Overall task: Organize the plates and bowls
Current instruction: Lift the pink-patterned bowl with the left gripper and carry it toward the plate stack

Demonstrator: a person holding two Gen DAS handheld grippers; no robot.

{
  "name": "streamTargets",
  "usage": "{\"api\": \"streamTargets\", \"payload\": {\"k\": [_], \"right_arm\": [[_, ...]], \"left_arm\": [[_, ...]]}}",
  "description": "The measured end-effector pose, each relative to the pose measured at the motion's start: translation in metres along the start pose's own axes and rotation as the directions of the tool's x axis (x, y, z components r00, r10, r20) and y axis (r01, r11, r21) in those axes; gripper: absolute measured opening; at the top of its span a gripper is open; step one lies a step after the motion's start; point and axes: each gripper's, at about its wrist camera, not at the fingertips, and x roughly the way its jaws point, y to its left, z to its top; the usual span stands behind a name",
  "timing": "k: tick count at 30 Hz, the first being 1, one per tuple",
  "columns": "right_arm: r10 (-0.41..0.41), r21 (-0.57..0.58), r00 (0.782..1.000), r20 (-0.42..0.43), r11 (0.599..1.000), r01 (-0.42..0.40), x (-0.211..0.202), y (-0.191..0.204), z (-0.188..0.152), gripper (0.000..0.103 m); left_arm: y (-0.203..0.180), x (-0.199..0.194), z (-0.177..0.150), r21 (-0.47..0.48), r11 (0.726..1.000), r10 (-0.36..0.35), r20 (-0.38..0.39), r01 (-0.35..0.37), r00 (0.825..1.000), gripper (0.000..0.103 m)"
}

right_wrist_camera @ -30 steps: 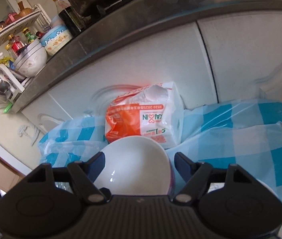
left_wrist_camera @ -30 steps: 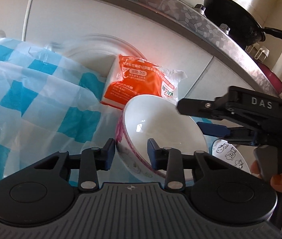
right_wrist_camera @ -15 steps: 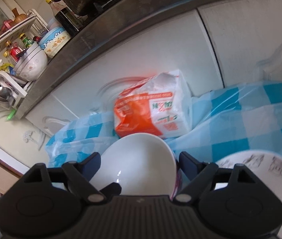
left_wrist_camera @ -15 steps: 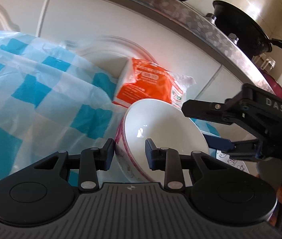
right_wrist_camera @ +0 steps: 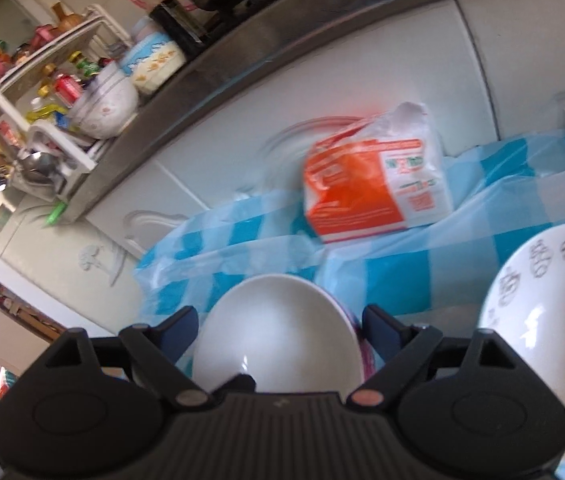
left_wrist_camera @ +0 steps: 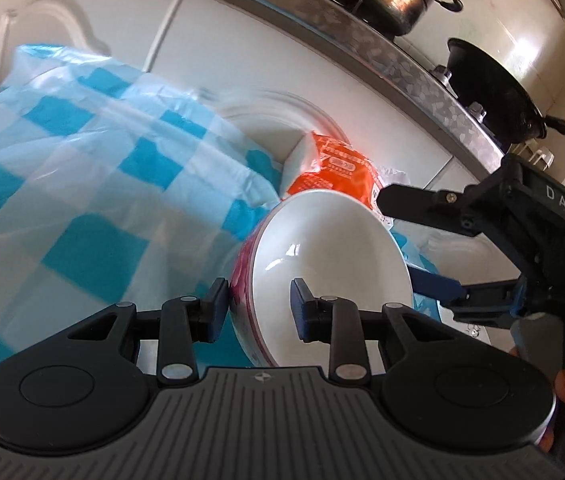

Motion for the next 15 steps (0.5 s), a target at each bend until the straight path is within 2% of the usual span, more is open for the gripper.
{"api": "streamTargets", "payload": {"k": [4, 9, 12, 15], "right_arm": [[-0.017, -0.068, 1.0, -0.004, 0.998, 0.017, 0.005, 0.016, -0.008, 0.089], [-0.05, -0.093, 0.999, -0.017, 0.994, 0.048, 0.017, 0.015, -0.014, 0.088], [-0.065, -0.086, 0.998, -0.016, 0.994, 0.063, 0.023, 0.008, -0.019, 0.083], [-0.093, -0.094, 0.995, -0.02, 0.991, 0.091, 0.024, 0.006, -0.02, 0.07]], "left_arm": [[0.009, -0.009, -0.002, -0.028, 1.0, 0.006, 0.006, -0.006, 1.0, 0.033], [0.006, -0.001, 0.001, -0.031, 0.999, 0.034, 0.001, -0.034, 0.999, 0.03], [0.007, 0.005, 0.002, -0.019, 0.999, 0.047, -0.003, -0.047, 0.999, 0.027], [0.008, 0.011, 0.002, -0.011, 0.998, 0.057, -0.008, -0.057, 0.998, 0.024]]}}
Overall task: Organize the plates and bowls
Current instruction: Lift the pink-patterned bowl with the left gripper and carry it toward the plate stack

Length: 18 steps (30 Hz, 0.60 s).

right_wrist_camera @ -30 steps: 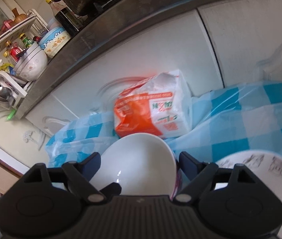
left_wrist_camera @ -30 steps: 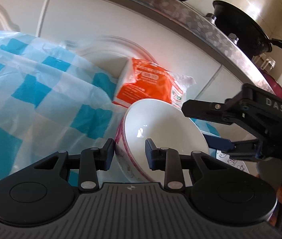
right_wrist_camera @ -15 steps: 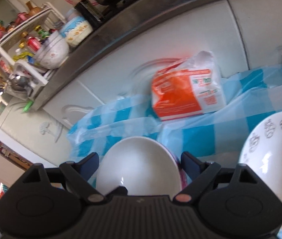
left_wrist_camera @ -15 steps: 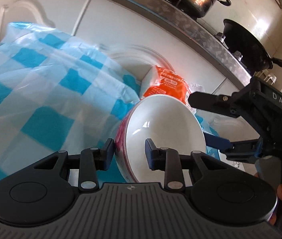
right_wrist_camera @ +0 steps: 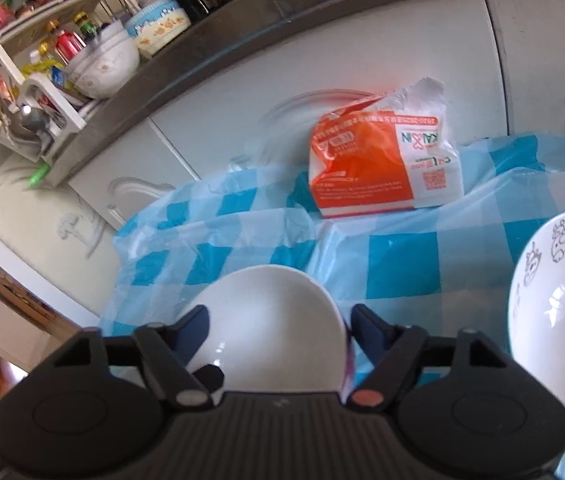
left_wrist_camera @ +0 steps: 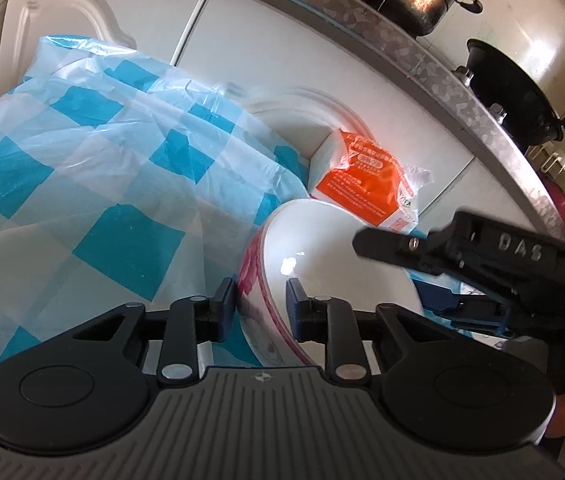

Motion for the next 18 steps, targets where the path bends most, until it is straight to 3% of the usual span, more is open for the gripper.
{"api": "streamTargets", "payload": {"k": [2, 3, 8, 18], "right_arm": [[-0.022, 0.004, 1.0, -0.007, 1.0, 0.022, 0.001, -0.004, -0.002, 0.056], [-0.02, 0.02, 1.0, -0.013, 1.0, 0.02, 0.001, -0.007, -0.004, 0.055], [-0.001, 0.059, 0.998, -0.063, 0.998, 0.004, 0.008, -0.013, -0.018, 0.053], [0.05, 0.134, 0.997, -0.058, 0.99, -0.042, -0.011, 0.001, -0.037, 0.054]], "left_arm": [[0.001, 0.003, -0.002, 0.008, 1.0, 0.003, 0.001, -0.003, 1.0, 0.024], [0.0, 0.002, -0.003, 0.015, 1.0, 0.005, 0.005, -0.005, 1.0, 0.024], [0.002, 0.0, -0.005, 0.01, 1.0, 0.0, 0.008, 0.0, 1.0, 0.024], [0.011, -0.039, -0.01, 0.001, 1.0, 0.005, 0.056, -0.005, 0.998, 0.02]]}}
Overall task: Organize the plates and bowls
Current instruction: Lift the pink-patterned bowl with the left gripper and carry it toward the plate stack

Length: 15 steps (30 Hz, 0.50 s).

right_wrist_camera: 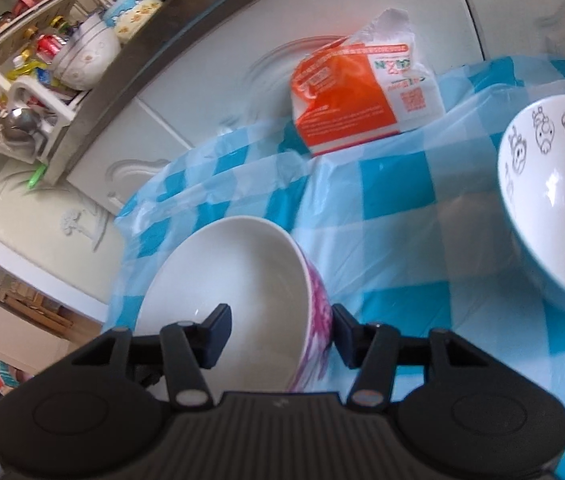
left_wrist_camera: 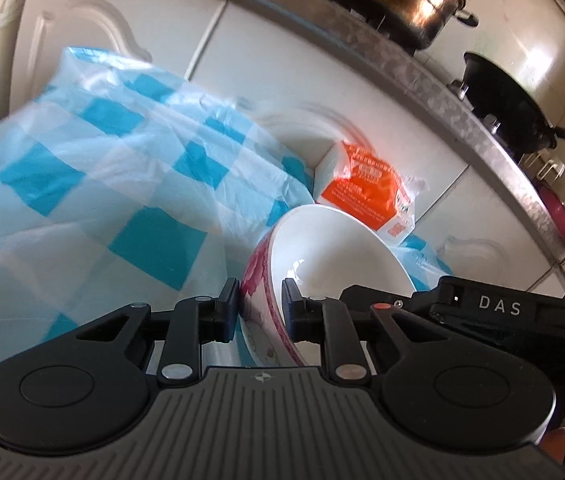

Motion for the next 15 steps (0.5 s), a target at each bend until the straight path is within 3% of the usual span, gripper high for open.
{"api": "streamTargets", "payload": {"k": [8, 15], "right_arm": [[0.109, -0.01, 0.994, 0.028, 0.994, -0.109, -0.03, 0.038, -0.029, 0.054], [0.194, -0.041, 0.981, 0.0, 0.98, -0.194, -0.046, 0.08, -0.078, 0.054]], "left_arm": [[0.021, -0.071, -0.008, -0.038, 0.999, 0.007, 0.06, -0.004, 0.998, 0.02], [0.053, -0.146, -0.026, -0.077, 0.996, 0.049, 0.101, -0.041, 0.994, 0.02]]}}
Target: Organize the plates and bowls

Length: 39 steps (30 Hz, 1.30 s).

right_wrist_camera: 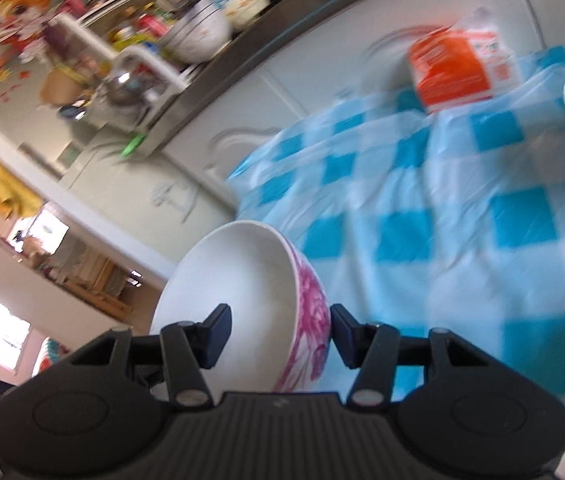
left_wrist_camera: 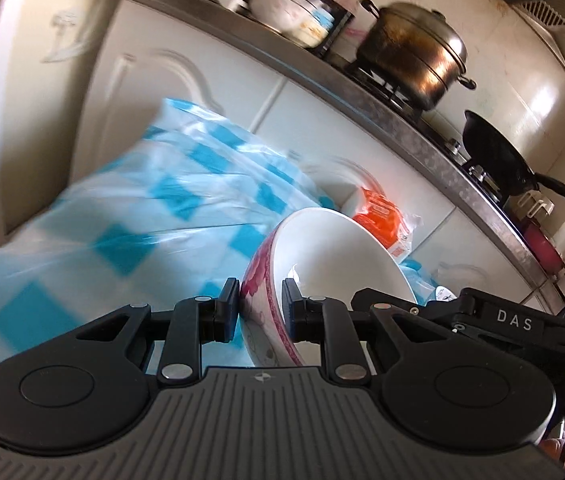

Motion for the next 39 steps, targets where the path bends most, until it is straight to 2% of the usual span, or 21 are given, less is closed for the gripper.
{"api": "streamTargets", "payload": {"k": [4, 8, 15, 20, 28, 34, 37, 39], "right_arm": [[0.04, 0.0, 0.999, -0.016, 0.999, -0.04, 0.0, 0.022, -0.03, 0.054], [0.041, -0.024, 0.999, -0.029, 0.999, -0.041, 0.005, 0.042, -0.06, 0.056], [0.012, -0.003, 0.999, -0.038, 1.0, -0.012, 0.023, 0.048, -0.092, 0.057], [-0.015, -0.005, 0.999, -0.052, 1.0, 0.015, 0.03, 0.046, -0.107, 0.057], [-0.055, -0.069, 0.998, -0.039, 0.996, 0.052, 0.033, 0.051, -0.122, 0.058], [-0.026, -0.072, 0.999, -0.03, 0.997, 0.024, 0.027, 0.051, -0.127, 0.066], [-0.004, -0.062, 1.0, -0.016, 0.998, 0.003, 0.018, 0.052, -0.127, 0.068], [-0.005, -0.081, 1.0, -0.002, 0.997, 0.005, 0.011, 0.055, -0.128, 0.068]], "left_arm": [[0.022, -0.034, -0.008, -0.009, 0.999, 0.041, 0.019, -0.041, 0.999, 0.02], [0.04, -0.056, -0.02, -0.028, 0.997, 0.078, 0.025, -0.077, 0.997, 0.02], [0.059, -0.057, -0.034, -0.061, 0.992, 0.106, 0.002, -0.106, 0.994, 0.02], [0.066, -0.055, -0.037, -0.063, 0.991, 0.117, -0.019, -0.118, 0.993, 0.02], [0.072, -0.05, -0.048, -0.05, 0.989, 0.136, -0.036, -0.138, 0.99, 0.019], [0.074, -0.055, -0.049, -0.024, 0.989, 0.146, -0.023, -0.147, 0.989, 0.02], [0.071, -0.062, -0.047, -0.007, 0.989, 0.146, -0.003, -0.146, 0.989, 0.024], [0.069, -0.067, -0.046, 0.009, 0.989, 0.149, 0.017, -0.149, 0.989, 0.031]]}}
